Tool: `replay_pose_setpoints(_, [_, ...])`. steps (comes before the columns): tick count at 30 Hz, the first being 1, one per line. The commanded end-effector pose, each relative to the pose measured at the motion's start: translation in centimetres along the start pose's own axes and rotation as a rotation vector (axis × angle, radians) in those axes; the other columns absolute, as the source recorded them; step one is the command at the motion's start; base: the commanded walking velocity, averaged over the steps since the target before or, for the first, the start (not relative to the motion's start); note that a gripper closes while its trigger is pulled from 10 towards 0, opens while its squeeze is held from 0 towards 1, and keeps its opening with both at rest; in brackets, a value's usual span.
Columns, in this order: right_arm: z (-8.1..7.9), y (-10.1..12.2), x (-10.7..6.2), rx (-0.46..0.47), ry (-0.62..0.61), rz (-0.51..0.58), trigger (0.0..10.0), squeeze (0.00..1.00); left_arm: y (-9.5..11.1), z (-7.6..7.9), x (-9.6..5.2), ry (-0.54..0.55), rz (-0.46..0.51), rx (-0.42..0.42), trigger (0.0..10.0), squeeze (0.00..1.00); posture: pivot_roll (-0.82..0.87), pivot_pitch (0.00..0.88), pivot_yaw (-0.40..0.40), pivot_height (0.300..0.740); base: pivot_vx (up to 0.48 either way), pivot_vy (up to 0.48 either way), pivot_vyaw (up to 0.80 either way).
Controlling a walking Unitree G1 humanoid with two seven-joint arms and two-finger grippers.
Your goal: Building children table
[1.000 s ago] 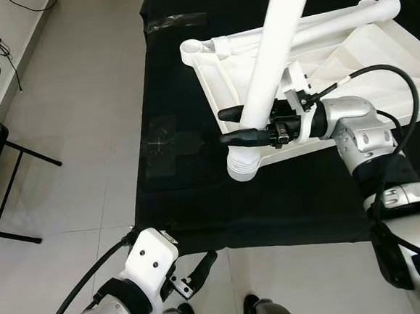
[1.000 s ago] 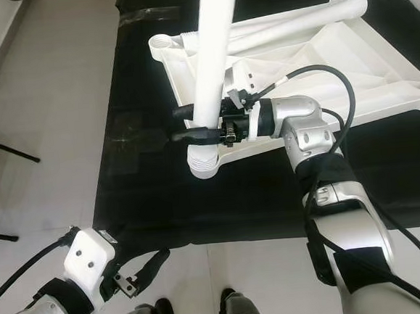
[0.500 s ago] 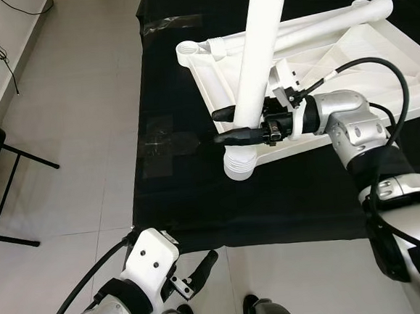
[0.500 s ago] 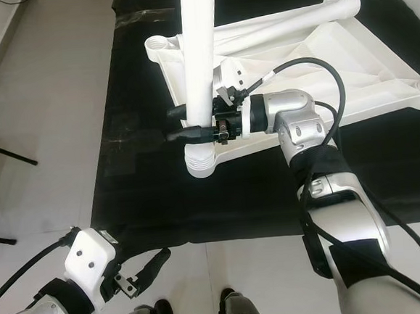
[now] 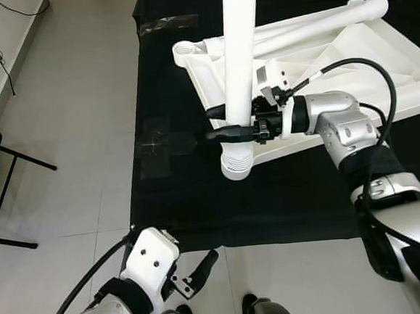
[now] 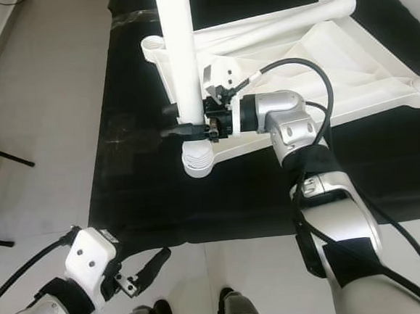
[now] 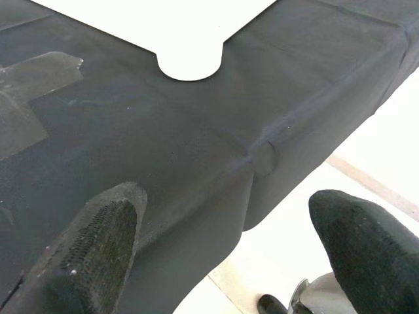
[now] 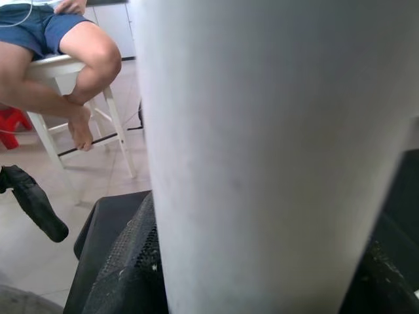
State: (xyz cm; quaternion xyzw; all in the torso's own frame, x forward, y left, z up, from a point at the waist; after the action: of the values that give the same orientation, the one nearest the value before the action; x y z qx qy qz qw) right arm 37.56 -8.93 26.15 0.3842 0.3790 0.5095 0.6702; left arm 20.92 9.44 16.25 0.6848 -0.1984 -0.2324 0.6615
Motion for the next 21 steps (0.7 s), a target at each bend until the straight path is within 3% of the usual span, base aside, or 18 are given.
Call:
replay_pose_setpoints(1, [-1.7, -3.0, 0.2, 0.081, 0.021, -0.057, 10.0, 0.00, -0.1, 0.4, -0.2, -0.004, -0.006, -0.014, 10.0, 0.00, -0.08, 0.308, -0.039, 0.740, 0.000, 0.000, 0.00])
replay_pose_setpoints(7, [-4.0, -3.4, 0.0, 0.081, 0.069, -0.037, 10.0, 0.00, 0.0, 0.3, -0.3, -0.002, -0.007, -0.014, 10.0, 0.00, -0.08, 0.314, -0.035, 0.740, 0.000, 0.000, 0.00])
replay_pose_setpoints(10, [-6.3, -4.6, 0.0, 0.130, 0.048, -0.058, 10.0, 0.00, -0.1, 0.2, -0.3, -0.009, -0.011, -0.014, 10.0, 0.00, -0.09, 0.316, -0.031, 0.740, 0.000, 0.000, 0.00])
replay_pose_setpoints(14, [-6.2, -5.2, 0.0, 0.168, -0.054, -0.078, 10.0, 0.00, -0.1, 0.2, -0.3, -0.013, -0.013, -0.014, 10.0, 0.00, -0.09, 0.316, -0.031, 0.740, 0.000, 0.000, 0.00])
replay_pose_setpoints(17, [-5.7, -5.9, 0.3, 0.224, -0.226, -0.112, 10.0, 0.00, -0.2, 0.1, -0.3, -0.011, -0.016, -0.013, 10.0, 0.00, -0.09, 0.312, -0.038, 0.740, 0.000, 0.000, 0.00])
replay_pose_setpoints(18, [-5.7, -6.3, 0.6, 0.256, -0.347, -0.130, 10.0, 0.00, -0.3, 0.0, -0.3, -0.009, -0.017, -0.011, 10.0, 0.00, -0.09, 0.313, -0.040, 0.740, 0.000, 0.000, 0.00])
replay_pose_setpoints(19, [-5.7, -6.3, 0.6, 0.256, -0.347, -0.130, 10.0, 0.00, -0.3, 0.0, -0.3, -0.009, -0.017, -0.011, 10.0, 0.00, -0.09, 0.313, -0.040, 0.740, 0.000, 0.000, 0.00])
replay_pose_setpoints(20, [-4.4, -7.4, -0.5, 0.274, -0.688, -0.216, 10.0, 0.00, -0.3, -0.1, -0.4, -0.006, -0.018, -0.009, 10.0, 0.00, -0.09, 0.312, -0.039, 0.740, 0.000, 0.000, 0.00])
replay_pose_setpoints(21, [-4.4, -7.4, -0.5, 0.274, -0.688, -0.216, 10.0, 0.00, -0.3, -0.1, -0.4, -0.006, -0.018, -0.009, 10.0, 0.00, -0.09, 0.312, -0.039, 0.740, 0.000, 0.000, 0.00])
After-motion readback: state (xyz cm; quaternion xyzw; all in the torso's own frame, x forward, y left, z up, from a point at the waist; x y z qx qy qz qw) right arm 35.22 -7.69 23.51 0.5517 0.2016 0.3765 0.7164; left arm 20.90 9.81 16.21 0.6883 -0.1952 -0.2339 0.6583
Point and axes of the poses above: a point about 5 cm out from each wrist's last joint towards the gripper, its own x axis pointing out of the wrist towards the gripper, its own y axis along the axis of the wrist's last joint, z = x × y, the point moved 4 cm from there along x, pointing out of the wrist towards the gripper, and after that the axes turned 9 degrees about -x, right-handed, at the moved point
